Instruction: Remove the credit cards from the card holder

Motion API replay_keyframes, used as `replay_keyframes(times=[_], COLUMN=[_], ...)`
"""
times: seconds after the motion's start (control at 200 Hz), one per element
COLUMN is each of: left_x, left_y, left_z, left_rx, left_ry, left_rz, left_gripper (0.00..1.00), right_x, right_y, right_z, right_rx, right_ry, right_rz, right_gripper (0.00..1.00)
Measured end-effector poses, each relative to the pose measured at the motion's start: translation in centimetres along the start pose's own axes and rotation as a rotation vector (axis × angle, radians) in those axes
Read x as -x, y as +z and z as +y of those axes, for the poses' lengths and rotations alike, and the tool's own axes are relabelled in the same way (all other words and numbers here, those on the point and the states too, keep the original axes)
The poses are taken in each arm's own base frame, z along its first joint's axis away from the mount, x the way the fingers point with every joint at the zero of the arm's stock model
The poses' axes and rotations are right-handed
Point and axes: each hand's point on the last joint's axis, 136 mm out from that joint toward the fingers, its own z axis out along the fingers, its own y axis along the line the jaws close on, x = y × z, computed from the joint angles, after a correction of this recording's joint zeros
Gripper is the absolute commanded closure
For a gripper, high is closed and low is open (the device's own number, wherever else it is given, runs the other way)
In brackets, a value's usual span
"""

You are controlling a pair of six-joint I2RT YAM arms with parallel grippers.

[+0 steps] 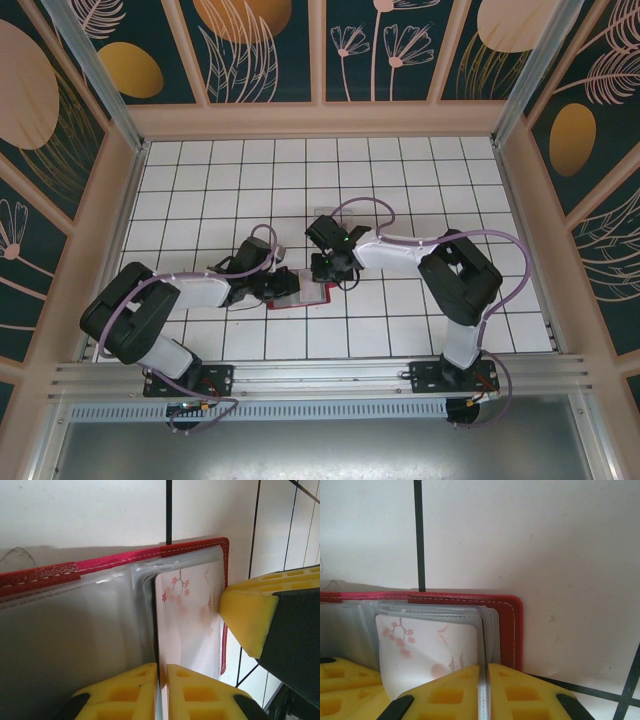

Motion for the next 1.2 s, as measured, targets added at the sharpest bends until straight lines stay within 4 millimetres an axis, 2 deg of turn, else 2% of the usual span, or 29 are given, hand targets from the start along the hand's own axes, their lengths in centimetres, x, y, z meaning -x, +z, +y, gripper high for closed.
replay_keyframes(times=[0.27, 0.46, 0.58, 0.726, 0.896, 1.006, 1.201], left_x=[0.0, 0.1, 0.1, 0.3, 0.7, 0.8, 0.9], left_y=[0.2, 0.3, 0.3, 0.0, -0.6, -0.9, -1.1], left_z=[-0.1, 0.0, 0.1, 0.2, 0.6, 0.7, 0.2], left_rx=[-0.017, -0.019, -0.013, 0.003, 0.041, 0.055, 0.039], left_ry=[-0.002, -0.004, -0.007, -0.003, -0.002, 0.001, 0.008], left_rz=[0.01, 0.012, 0.008, -0.01, -0.04, -0.052, -0.058], left_gripper=[0.81, 0.91, 0.96, 0.98, 0.99, 0.97, 0.85], right_x=[0.0, 0.0, 0.0, 0.0, 0.0, 0.1, 0.1], right_y=[0.0, 0.0, 0.0, 0.0, 0.0, 0.0, 0.0], right_z=[0.0, 0.0, -0.2, -0.5, -0.6, -0.6, -0.6], right_rx=[0.0, -0.001, -0.006, -0.018, -0.023, -0.024, -0.023], right_ry=[0.0, 0.0, 0.005, 0.006, 0.007, 0.006, 0.006], right_rz=[0.0, -0.001, -0.001, -0.001, -0.004, -0.005, -0.005], right_gripper=[0.87, 0.86, 0.77, 0.73, 0.74, 0.74, 0.76])
